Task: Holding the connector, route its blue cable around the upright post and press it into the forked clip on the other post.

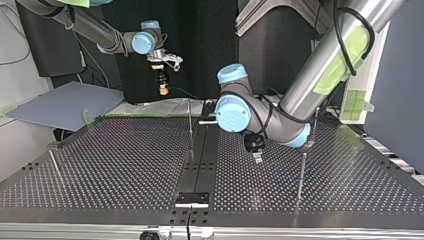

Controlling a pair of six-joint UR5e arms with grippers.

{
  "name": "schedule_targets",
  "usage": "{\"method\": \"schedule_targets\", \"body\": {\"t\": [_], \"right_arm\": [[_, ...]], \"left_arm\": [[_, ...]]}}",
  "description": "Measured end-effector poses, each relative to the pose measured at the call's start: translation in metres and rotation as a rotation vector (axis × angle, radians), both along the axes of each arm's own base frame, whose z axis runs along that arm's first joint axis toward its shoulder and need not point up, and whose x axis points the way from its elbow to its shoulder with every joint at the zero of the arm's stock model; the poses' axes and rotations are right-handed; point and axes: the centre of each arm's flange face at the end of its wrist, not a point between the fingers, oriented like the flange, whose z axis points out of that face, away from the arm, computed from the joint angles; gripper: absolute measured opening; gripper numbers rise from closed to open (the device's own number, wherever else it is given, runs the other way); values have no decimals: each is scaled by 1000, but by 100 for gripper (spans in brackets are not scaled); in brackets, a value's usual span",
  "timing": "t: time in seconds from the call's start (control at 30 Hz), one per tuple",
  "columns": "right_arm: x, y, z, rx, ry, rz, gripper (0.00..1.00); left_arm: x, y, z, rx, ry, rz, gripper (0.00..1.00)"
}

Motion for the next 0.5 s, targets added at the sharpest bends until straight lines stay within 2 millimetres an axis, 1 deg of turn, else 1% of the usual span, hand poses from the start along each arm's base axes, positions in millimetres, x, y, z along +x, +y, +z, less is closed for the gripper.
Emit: {"method": "schedule_targets", "body": {"t": [0.13, 0.5], "right_arm": [[0, 0, 0, -1, 0, 0, 0], [-1, 0, 0, 0, 3, -1, 0]], "left_arm": [[-1, -1, -9, 27, 2, -7, 99], [-1, -4, -18, 116, 11, -37, 99]]}}
